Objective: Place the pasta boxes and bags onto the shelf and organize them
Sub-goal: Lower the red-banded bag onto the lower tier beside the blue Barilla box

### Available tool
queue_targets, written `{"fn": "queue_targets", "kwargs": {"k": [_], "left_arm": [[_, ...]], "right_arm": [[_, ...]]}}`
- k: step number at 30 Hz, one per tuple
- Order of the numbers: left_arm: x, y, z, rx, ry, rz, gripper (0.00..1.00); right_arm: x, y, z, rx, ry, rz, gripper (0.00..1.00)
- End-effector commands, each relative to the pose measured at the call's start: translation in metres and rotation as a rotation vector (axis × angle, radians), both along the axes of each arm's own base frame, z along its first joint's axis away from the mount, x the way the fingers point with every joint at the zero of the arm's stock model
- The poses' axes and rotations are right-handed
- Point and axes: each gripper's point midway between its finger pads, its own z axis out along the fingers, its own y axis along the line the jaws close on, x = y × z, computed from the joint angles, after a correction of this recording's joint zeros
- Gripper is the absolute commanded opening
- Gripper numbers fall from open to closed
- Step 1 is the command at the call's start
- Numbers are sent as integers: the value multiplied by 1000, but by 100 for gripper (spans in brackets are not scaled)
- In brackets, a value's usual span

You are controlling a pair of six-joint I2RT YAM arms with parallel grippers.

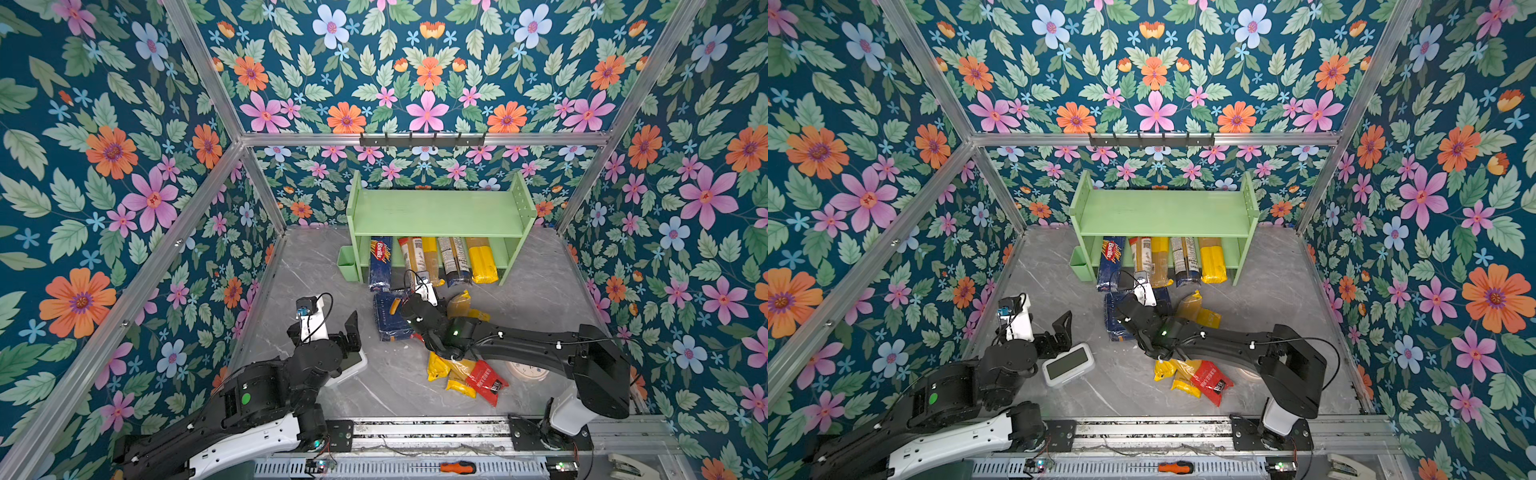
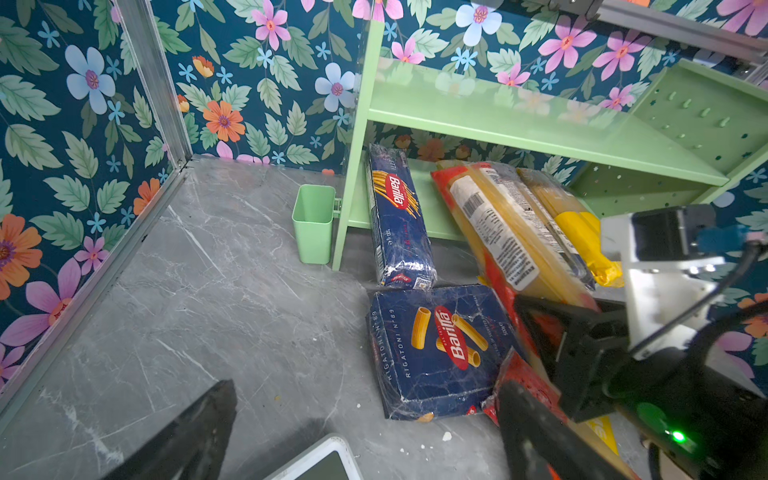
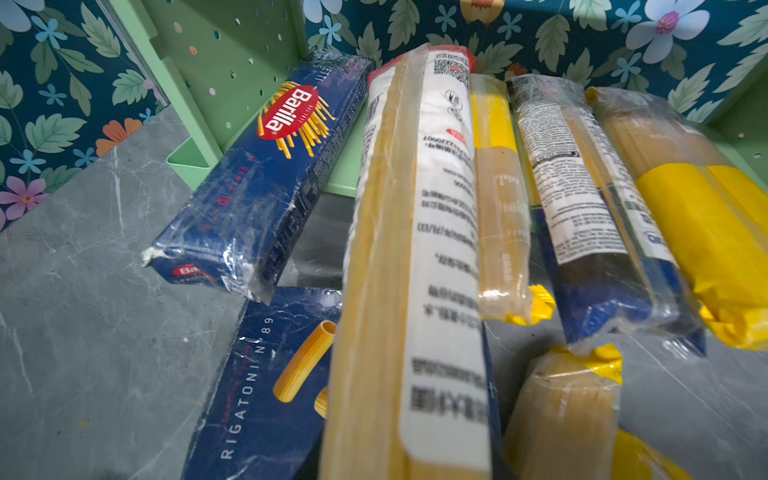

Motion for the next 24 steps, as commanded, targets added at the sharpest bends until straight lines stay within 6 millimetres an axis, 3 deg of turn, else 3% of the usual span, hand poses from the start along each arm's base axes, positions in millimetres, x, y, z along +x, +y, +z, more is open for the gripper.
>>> {"fn": "queue_targets", "kwargs": {"k": [1, 15, 24], "left_arm": [[-1, 5, 6, 15, -14, 1, 100], [-8, 21, 9, 13, -11, -13, 100], [-12, 32, 14, 3, -17, -10, 100]], "right_arm": [[16, 9, 18, 86, -72, -43, 18], [53, 41, 10, 72, -50, -61, 19], [63, 53, -3, 82, -21, -64, 20]]}}
